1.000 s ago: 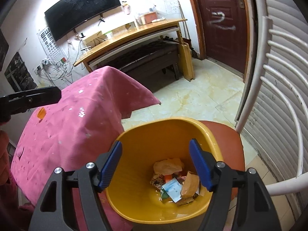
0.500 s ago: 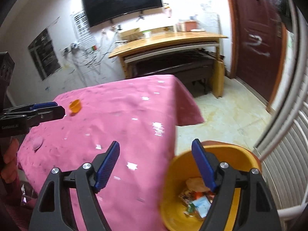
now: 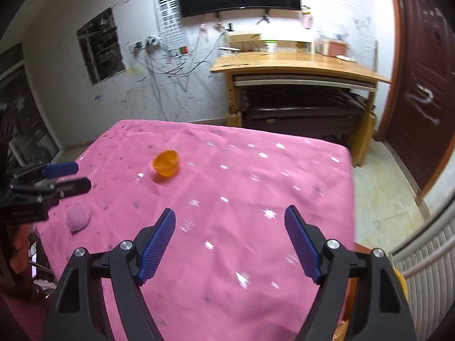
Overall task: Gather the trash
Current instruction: 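Move the open right gripper back over the orange cup on the table, then close the right gripper on the rim of the orange cup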
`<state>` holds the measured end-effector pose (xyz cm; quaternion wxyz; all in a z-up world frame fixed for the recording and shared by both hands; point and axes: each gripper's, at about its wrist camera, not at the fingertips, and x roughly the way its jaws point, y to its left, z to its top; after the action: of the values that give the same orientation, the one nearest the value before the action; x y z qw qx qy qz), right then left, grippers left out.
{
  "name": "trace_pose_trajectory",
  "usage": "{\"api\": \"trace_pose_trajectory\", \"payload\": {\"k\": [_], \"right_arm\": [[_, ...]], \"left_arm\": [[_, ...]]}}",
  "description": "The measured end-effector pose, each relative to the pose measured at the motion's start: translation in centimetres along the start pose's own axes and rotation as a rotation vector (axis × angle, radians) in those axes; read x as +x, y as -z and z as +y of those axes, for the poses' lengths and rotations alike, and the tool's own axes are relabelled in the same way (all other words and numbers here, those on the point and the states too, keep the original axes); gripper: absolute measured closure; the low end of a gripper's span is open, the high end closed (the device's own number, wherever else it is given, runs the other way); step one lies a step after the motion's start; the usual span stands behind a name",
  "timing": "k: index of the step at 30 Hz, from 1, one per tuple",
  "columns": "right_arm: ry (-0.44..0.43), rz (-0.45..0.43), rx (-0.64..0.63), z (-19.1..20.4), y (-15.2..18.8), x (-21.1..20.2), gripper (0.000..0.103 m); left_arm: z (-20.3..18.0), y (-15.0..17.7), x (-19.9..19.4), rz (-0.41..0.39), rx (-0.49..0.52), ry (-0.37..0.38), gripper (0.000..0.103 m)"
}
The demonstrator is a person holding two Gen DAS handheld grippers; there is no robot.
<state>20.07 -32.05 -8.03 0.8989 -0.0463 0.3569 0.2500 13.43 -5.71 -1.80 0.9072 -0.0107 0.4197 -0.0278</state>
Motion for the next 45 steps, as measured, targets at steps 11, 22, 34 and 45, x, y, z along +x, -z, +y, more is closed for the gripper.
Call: {"api": "trace_pose_trajectory", "payload": {"k": [11,22,34,45], "right_arm": [[-0.025,0.071,-0.101,4.9,-4.0,5.4,0.028],[-0.042,0.134,-0.155,7.9,-6.2,10.4,0.027],[-0.047,0.191,-0.156,9.1,-6.9,14.4,0.027],[-0.018,0.217,-0.154,9.2,-6.6,15.9,0.054]], "left_arm": [[4.4,3.0,1.2,0.067,-0.017,0.019,0.036],[4.8,4.9,2.1,0.107,0.021,0.063,0.036],[4.9,5.4,2.5,0.104,0.048,0.079,0.055],[4.9,5.3,2.7,0.077,0.053,0.033,0.074]]}}
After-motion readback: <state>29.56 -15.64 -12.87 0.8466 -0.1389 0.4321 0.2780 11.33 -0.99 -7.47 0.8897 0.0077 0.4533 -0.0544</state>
